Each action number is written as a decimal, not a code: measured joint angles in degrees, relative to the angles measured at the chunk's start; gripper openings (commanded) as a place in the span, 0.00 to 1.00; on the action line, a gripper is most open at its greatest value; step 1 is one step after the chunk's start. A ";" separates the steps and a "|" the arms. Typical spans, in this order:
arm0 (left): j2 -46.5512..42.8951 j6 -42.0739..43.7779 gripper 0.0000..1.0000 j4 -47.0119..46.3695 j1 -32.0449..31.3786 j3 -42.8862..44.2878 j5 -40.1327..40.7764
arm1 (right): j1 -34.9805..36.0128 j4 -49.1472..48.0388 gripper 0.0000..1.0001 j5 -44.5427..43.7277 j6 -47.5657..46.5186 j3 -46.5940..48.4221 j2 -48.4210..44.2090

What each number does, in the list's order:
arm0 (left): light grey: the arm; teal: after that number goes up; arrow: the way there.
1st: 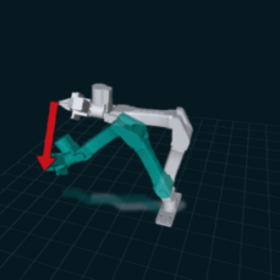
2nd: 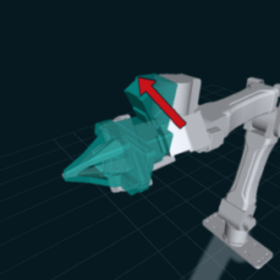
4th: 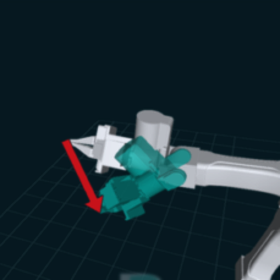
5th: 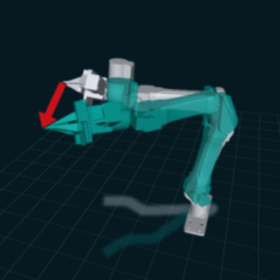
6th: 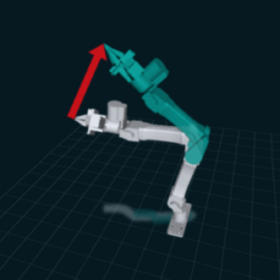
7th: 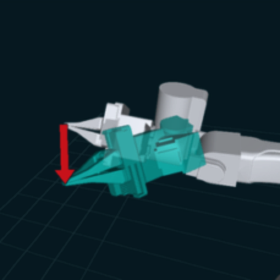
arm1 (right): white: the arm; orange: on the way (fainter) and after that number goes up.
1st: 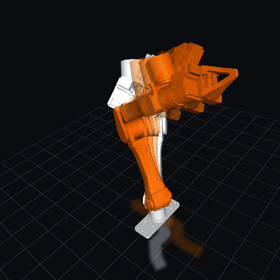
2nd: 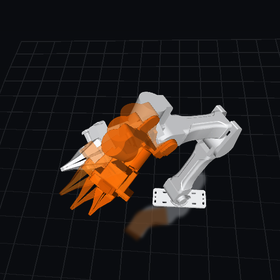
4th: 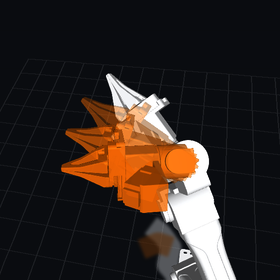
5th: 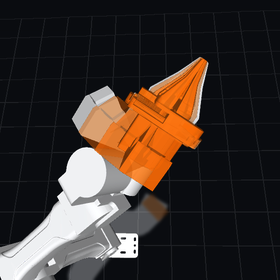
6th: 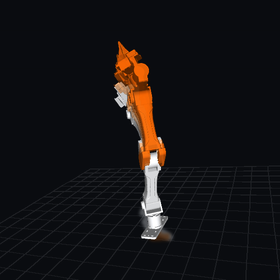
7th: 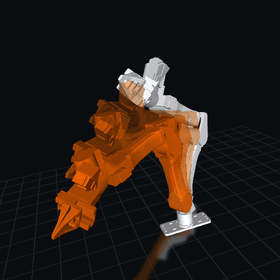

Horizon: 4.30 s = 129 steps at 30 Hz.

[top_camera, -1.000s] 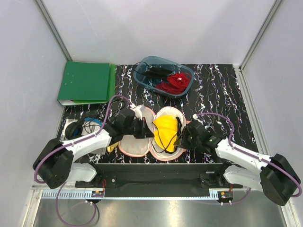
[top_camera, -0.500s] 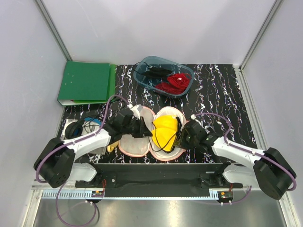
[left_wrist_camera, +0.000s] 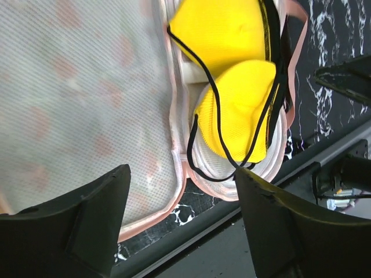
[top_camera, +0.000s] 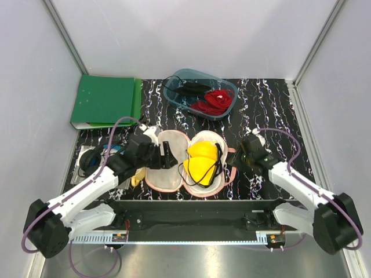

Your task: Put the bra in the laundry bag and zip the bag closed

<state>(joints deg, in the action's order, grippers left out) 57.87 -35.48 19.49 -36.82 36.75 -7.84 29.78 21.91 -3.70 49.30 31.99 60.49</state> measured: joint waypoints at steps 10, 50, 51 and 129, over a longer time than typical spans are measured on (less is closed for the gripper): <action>1.05 -1.14 0.74 4.04 5.53 3.56 5.07 | -9.11 -5.07 0.07 0.48 -2.97 4.48 16.37; 24.65 0.90 0.77 0.13 15.02 5.84 -4.02 | -24.76 4.42 0.34 17.18 -16.50 6.05 3.28; 24.98 0.83 0.76 0.11 14.93 5.75 -3.80 | -24.20 4.44 0.33 18.25 -16.37 5.75 2.29; 30.95 -2.62 0.00 5.66 -17.92 36.24 -1.70 | -14.69 -15.26 0.43 30.14 -6.80 0.66 20.00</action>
<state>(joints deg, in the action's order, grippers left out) 88.82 -38.11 25.15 -54.74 72.99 -9.54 15.09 6.66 26.44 42.50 32.64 80.49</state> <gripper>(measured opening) 0.016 0.381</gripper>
